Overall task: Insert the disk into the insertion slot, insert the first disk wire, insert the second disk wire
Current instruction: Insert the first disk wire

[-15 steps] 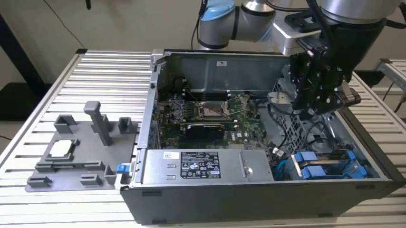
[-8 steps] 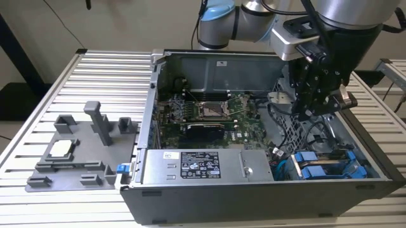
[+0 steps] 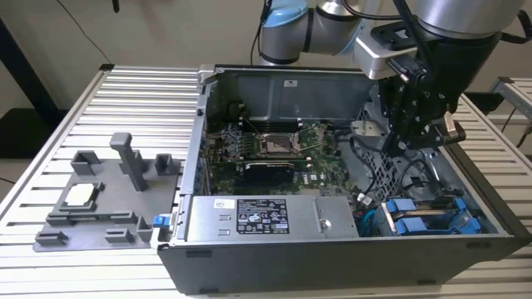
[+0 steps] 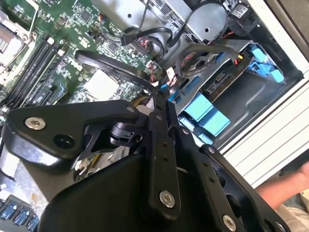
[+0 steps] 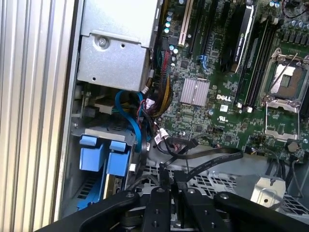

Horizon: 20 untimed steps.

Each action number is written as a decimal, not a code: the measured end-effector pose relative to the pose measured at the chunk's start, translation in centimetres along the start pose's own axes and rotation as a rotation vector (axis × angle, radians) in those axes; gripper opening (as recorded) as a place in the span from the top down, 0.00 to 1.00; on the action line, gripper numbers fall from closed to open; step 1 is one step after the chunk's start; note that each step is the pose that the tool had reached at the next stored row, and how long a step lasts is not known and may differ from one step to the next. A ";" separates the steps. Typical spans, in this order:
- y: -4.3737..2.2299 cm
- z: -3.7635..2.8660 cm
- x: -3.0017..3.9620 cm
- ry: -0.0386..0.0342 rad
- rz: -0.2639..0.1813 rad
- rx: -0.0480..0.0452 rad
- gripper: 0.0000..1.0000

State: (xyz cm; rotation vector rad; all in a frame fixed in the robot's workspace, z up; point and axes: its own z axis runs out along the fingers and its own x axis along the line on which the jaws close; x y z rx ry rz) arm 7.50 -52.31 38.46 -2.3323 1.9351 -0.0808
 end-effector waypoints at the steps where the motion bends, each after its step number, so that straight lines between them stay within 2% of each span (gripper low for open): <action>1: 0.00 0.00 0.00 0.0000 0.000 0.0000 0.84; 6: -0.01 0.00 0.00 0.0008 0.000 -0.0004 0.85; 9: -0.18 0.03 0.09 0.0023 0.000 -0.0039 0.85; 11: -0.42 0.06 0.29 0.0021 0.000 -0.0087 0.83; 12: -0.52 0.07 0.39 0.0019 0.000 -0.0107 0.77; 15: -0.75 0.13 0.71 0.0015 0.001 -0.0157 0.77; 20: -0.72 0.41 0.73 0.0024 0.002 -0.0158 0.79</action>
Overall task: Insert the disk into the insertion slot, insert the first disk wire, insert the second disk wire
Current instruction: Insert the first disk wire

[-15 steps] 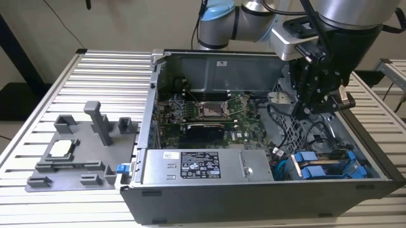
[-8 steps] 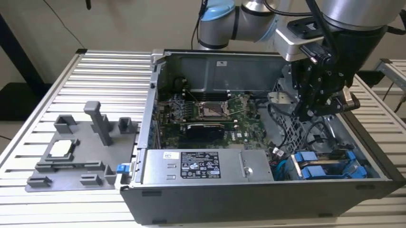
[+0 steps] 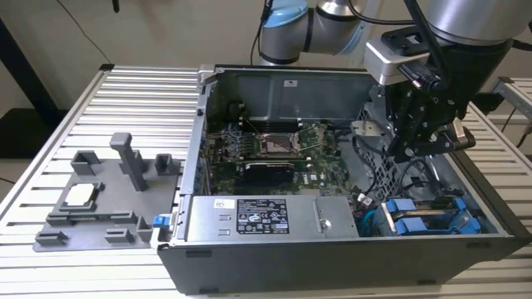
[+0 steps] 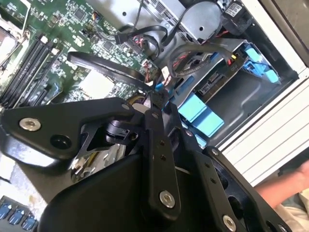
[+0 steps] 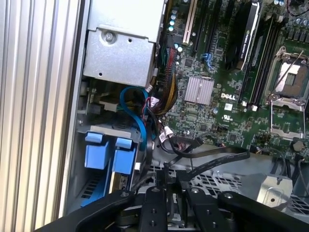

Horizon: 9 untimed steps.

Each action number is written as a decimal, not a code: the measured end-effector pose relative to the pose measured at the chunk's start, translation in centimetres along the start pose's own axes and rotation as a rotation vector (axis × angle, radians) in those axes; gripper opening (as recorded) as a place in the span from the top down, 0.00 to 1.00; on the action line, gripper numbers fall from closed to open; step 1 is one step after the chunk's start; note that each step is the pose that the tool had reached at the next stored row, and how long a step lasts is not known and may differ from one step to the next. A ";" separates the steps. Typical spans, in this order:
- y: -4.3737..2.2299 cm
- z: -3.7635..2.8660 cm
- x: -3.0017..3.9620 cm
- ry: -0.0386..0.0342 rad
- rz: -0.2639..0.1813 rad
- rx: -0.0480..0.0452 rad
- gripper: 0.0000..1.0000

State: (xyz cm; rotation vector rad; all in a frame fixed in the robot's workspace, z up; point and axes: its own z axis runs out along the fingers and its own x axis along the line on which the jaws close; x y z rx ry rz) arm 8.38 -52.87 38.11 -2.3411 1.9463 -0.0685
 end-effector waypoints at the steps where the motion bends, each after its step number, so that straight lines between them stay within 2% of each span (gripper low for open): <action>1: 0.00 0.03 0.00 -0.0003 0.000 0.0001 0.79; 2: 0.01 0.06 0.01 -0.0004 0.000 0.0001 0.84; 6: -0.13 0.14 0.24 -0.0009 0.001 -0.0014 0.84; 9: -0.63 0.22 0.77 -0.0019 0.001 -0.0068 0.84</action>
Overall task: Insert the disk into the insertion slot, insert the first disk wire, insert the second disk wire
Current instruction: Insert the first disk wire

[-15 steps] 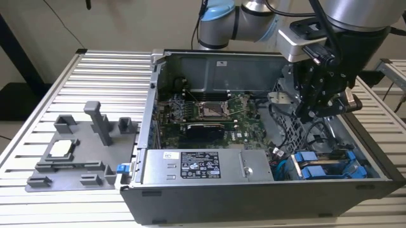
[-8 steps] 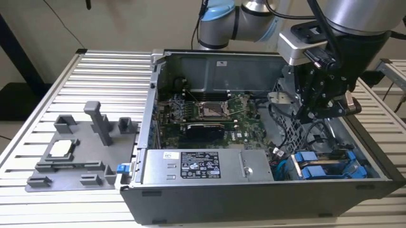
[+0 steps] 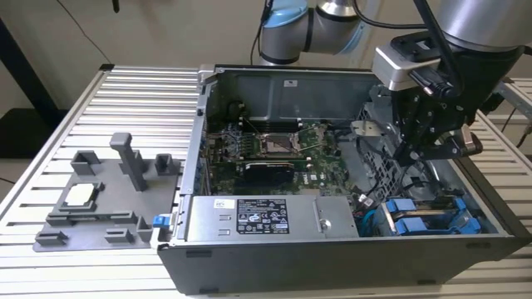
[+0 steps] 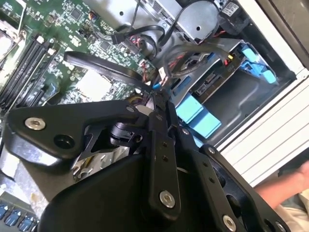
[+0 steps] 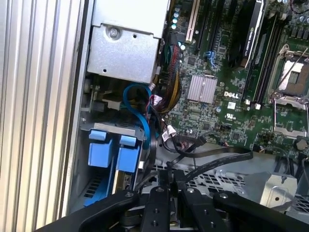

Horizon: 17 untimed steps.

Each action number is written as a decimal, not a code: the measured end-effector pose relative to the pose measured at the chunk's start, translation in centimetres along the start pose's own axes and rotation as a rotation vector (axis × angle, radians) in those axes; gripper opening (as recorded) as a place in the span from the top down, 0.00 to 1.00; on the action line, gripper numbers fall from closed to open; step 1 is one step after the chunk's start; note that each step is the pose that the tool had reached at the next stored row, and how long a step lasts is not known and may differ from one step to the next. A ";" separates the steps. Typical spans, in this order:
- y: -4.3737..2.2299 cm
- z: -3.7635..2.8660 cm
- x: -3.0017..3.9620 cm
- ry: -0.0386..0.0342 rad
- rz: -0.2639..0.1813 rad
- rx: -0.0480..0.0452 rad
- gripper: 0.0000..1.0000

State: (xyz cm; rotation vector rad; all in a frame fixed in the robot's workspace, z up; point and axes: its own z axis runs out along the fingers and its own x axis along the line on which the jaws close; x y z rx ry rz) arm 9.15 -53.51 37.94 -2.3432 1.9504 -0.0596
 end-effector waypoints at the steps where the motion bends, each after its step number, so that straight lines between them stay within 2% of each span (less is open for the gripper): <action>1: -0.13 0.02 0.21 -0.0003 0.000 -0.0016 0.84; 9: -0.58 0.26 2.17 -0.0018 0.000 -0.0099 0.84; 14: -1.01 0.51 3.03 -0.0027 0.001 -0.0145 0.84; 17: -1.07 0.77 3.20 -0.0022 0.007 -0.0144 0.84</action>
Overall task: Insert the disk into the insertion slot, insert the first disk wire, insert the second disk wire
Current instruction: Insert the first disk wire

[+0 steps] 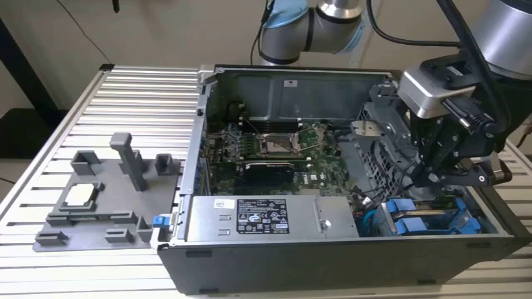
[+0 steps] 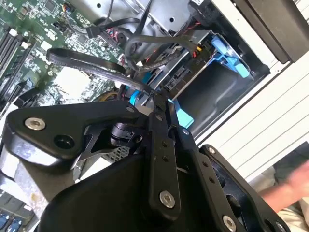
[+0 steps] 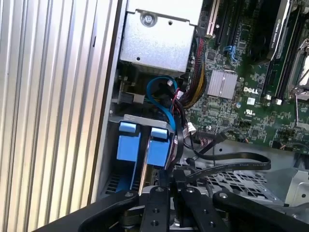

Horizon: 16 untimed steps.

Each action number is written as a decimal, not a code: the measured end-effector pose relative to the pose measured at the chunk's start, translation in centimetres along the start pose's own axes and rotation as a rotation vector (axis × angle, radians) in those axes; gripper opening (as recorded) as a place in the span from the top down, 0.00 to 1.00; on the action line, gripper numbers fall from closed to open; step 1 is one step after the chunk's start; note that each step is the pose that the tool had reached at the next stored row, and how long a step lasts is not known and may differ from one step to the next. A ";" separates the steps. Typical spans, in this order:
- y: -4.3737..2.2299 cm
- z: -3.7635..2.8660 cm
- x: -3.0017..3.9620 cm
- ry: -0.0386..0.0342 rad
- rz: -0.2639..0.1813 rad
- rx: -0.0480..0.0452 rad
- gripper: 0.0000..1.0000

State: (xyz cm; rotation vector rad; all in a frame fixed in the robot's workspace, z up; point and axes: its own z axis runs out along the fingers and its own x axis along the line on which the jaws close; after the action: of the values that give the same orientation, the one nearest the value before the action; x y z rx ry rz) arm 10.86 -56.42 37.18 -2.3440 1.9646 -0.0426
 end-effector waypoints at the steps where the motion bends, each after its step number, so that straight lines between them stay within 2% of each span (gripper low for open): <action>1: 0.01 0.06 0.01 0.0008 0.006 0.0001 0.84; 4: -0.01 0.17 0.02 0.0087 0.021 -0.0005 0.84; 10: -0.30 0.21 0.08 0.0550 0.036 -0.0075 0.84; 11: -0.36 0.24 0.09 0.0604 0.039 -0.0083 0.84; 13: -0.48 0.45 0.12 0.0649 0.048 -0.0090 0.84; 16: -0.58 0.92 0.16 0.0664 0.067 -0.0090 0.84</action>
State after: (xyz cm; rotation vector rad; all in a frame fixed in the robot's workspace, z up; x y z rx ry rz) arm 11.52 -56.44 36.31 -2.3093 2.0765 -0.1089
